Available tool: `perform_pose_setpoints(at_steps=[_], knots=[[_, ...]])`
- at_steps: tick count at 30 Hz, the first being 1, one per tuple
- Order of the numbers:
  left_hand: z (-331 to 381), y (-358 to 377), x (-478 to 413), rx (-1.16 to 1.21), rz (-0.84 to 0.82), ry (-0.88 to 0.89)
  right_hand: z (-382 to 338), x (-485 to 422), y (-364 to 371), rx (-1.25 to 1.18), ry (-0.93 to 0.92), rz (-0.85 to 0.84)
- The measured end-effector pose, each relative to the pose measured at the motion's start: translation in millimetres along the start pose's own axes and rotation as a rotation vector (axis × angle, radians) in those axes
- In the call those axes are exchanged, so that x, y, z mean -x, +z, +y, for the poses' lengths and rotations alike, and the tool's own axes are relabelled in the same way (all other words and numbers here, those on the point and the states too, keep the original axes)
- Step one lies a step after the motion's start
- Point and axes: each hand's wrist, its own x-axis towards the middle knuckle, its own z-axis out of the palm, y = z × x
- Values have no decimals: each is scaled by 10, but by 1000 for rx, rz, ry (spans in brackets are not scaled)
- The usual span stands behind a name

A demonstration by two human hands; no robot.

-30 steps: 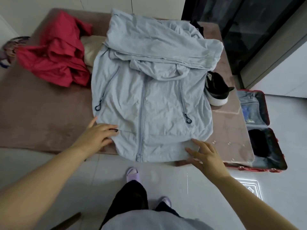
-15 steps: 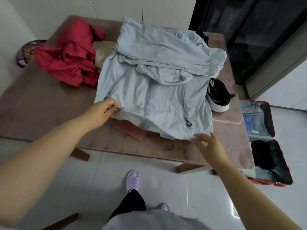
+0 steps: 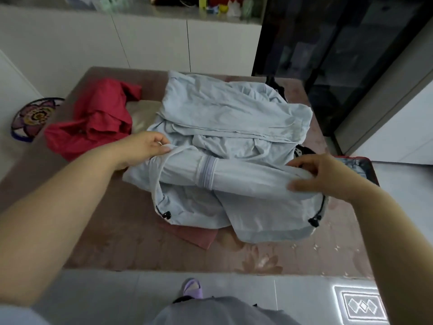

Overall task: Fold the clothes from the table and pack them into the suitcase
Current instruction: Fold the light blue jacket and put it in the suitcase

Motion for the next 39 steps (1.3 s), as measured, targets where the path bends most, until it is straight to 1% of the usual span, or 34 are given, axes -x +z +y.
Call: perform_pose_setpoints(at_steps=[2,4,5,6,7,8,10,11,12,13,14,16,18,20,22,24,25,26,27,29,30,32,34,36,39], knots=[[-41,21,-248,-8,166,57,40,-204,22,97,30,179],[-167,147,-510,-146,237,91,113,-397,127,153,92,357],[-245,229,-616,-240,254,92,165,-478,206,189,140,401],[-312,310,-687,-350,273,92,201,-524,302,240,182,410],[-363,391,-720,-462,310,131,232,-535,412,298,196,400],[-414,458,-728,-560,358,222,259,-517,522,349,159,399],[-496,556,-611,-689,444,545,353,-383,729,386,-31,392],[-588,595,-514,-754,430,722,438,-275,836,390,-122,359],[-688,634,-371,-825,364,861,559,-152,938,410,-177,295],[-825,662,-250,-876,277,952,686,-32,1019,458,-212,217],[-941,675,-129,-921,171,985,825,70,1078,519,-237,151],[-1167,682,31,-1008,19,960,1033,211,1120,603,-237,74],[-1275,648,109,-1052,-16,895,1116,259,1092,571,-218,134],[-1297,617,135,-1089,58,852,1095,223,1012,453,-183,210],[-1256,604,118,-1088,135,845,1020,130,888,319,-158,282],[-1178,560,86,-997,190,784,902,9,714,153,-127,334],[-1122,521,64,-919,222,736,827,-44,612,62,-89,329],[-1054,472,52,-843,254,681,766,-97,519,-8,-63,283],[-986,414,40,-762,294,634,718,-128,452,-7,-73,227],[-855,277,25,-575,354,495,708,-122,437,97,-94,88],[-803,209,9,-492,378,435,795,-107,505,164,-132,44],[-732,100,-38,-354,387,334,1001,-20,730,257,-215,12],[-669,32,-68,-218,357,237,1135,109,975,337,-200,-30],[-636,15,-108,-133,327,154,1197,209,1176,386,-183,-15],[-599,10,-189,-78,300,115,1241,222,1287,397,-240,138]])
